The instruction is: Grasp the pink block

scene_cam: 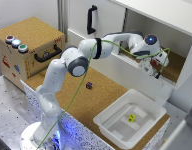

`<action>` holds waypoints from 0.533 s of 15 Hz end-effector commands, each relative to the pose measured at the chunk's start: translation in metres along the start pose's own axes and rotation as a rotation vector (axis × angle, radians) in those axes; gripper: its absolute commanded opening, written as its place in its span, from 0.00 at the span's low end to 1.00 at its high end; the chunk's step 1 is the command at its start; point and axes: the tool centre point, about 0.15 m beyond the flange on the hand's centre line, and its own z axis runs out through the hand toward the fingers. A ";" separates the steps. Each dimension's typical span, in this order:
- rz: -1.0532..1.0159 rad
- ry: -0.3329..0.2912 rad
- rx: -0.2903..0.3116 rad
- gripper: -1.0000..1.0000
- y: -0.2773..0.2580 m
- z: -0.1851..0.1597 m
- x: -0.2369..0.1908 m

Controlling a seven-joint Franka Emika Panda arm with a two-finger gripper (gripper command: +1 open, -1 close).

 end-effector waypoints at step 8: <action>-0.014 0.067 0.009 0.00 0.026 -0.110 -0.128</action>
